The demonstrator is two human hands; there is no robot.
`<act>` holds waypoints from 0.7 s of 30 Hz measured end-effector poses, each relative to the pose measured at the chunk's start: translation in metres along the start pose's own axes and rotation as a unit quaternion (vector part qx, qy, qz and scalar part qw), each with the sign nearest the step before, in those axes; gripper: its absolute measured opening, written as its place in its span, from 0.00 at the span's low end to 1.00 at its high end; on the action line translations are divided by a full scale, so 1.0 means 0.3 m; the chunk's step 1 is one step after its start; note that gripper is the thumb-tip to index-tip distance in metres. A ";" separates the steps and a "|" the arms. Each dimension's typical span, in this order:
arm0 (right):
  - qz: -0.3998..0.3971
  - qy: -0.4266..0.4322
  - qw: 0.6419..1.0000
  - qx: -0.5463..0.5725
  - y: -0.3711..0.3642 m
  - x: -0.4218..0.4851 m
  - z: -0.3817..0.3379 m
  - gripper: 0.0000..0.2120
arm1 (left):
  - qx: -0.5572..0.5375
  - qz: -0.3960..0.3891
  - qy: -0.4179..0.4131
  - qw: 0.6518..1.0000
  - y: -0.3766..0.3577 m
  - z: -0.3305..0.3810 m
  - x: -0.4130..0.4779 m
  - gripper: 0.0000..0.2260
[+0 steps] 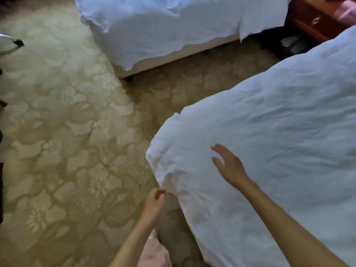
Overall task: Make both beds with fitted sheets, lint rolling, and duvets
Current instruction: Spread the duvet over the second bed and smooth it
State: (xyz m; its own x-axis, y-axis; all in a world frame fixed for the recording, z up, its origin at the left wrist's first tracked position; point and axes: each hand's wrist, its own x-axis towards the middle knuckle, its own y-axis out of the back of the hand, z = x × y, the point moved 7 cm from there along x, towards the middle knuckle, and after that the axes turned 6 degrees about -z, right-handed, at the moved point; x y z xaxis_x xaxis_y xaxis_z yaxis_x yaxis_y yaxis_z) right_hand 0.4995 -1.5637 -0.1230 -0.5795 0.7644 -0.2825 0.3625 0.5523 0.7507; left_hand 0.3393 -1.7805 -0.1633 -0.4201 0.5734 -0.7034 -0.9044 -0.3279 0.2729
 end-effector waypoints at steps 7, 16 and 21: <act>0.039 -0.250 0.959 -0.130 -0.092 0.076 0.209 0.28 | 0.044 0.012 -0.031 0.998 0.308 0.264 0.261 0.08; 0.299 -0.232 0.925 -0.042 0.249 0.490 0.126 0.17 | 0.208 -0.183 -0.041 0.960 0.037 0.627 0.618 0.10; 0.185 -0.407 0.893 -0.058 0.082 0.501 0.337 0.27 | 0.282 -0.227 -0.093 0.928 -0.109 0.937 0.869 0.12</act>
State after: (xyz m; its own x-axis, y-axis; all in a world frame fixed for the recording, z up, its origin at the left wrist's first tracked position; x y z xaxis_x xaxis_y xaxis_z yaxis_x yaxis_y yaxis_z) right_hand 0.4951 -1.4016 -0.2073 0.3029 0.9018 -0.3082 0.3146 0.2106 0.9256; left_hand 0.2385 -1.4093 -0.1710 0.0547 0.6924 -0.7195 -0.8639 0.3941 0.3135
